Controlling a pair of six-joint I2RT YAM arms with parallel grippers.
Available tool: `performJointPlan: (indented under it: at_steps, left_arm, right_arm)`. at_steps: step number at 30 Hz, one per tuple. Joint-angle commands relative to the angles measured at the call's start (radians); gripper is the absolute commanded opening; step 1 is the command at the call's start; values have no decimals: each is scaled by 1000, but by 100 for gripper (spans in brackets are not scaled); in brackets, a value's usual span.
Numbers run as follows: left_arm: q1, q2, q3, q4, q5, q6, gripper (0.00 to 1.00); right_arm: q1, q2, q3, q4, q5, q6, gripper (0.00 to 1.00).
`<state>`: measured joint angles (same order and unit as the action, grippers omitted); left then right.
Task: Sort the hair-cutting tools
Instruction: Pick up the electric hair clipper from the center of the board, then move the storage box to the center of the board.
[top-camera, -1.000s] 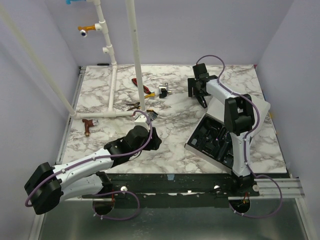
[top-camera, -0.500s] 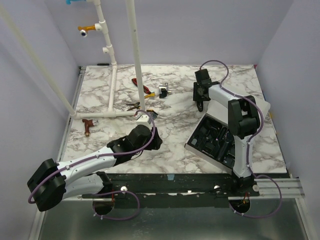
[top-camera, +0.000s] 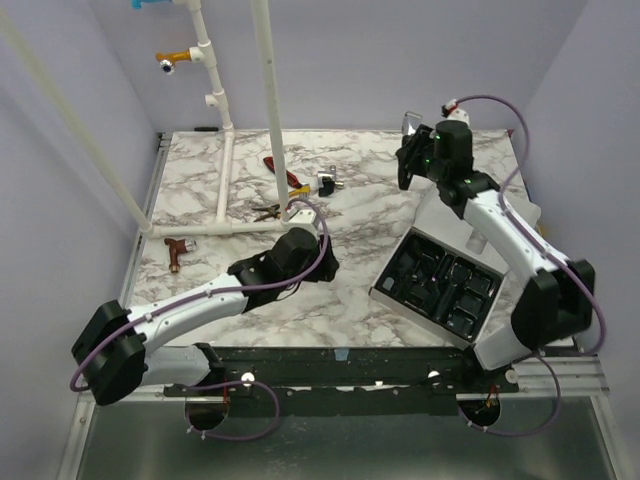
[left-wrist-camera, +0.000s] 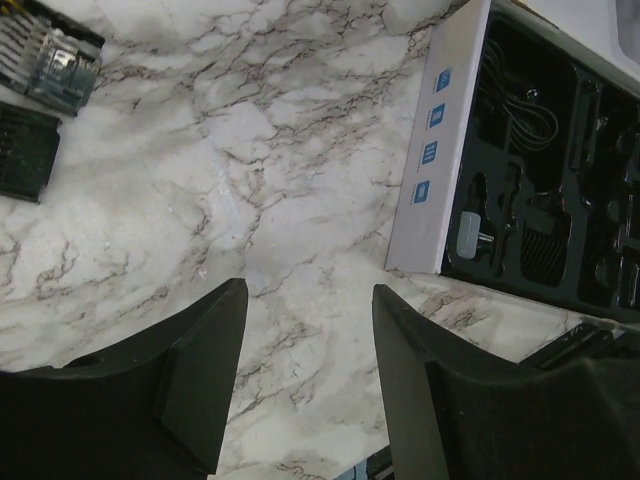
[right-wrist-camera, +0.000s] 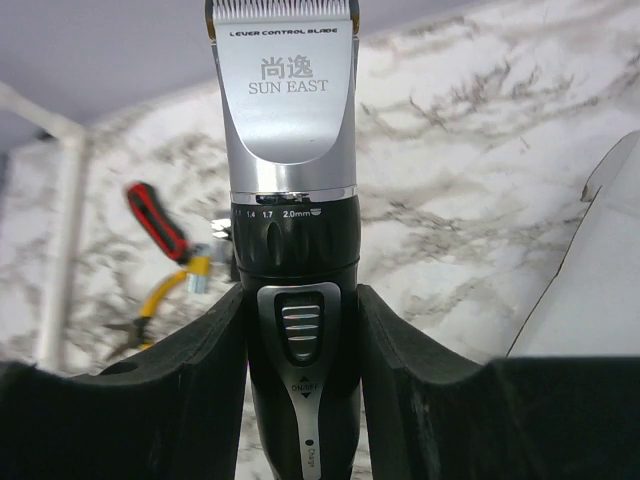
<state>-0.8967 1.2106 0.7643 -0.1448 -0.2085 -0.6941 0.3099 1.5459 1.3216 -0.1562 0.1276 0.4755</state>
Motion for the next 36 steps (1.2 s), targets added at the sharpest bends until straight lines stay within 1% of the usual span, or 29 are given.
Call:
performJointPlan:
  at_steps: [1,5,10,13,16,18,22,28,32,36]
  left_arm:
    - [14,130,139,-43,75,106,54]
    - [13,259,256,-43,183,146,54]
    - [12,410,387,-31,240,178,55]
    - [12,510,478,-12,345,247,58]
    - [10,584,549,-1,365,258,68]
    - [10,635,596,-3,364,261,72]
    - [6,753,707,-41,372,270,72]
    - [-7,851,822,-75,366,293,72]
    - [-25,938,942,-169,289,308,71]
    - [-26,986,990,-226,187,267,65]
  right_arm:
    - [27,-239,-215,69,85,162,1]
    - [42,-411,-320,-81,109,200,1]
    - [49,-603,-442,-195,108,201,1]
    - [49,-710,-479,-264,104,198,1]
    - [49,-789,-495,-320,106,185,1]
    - [48,-825,-500,-361,109,178,1]
    - [48,-897,-539,-405,109,178,1]
    - [48,-948,-578,-437,81,180,1]
    - [49,-983,-610,-415,68,197,1]
    - [49,-978,-599,-426,59,200,1]
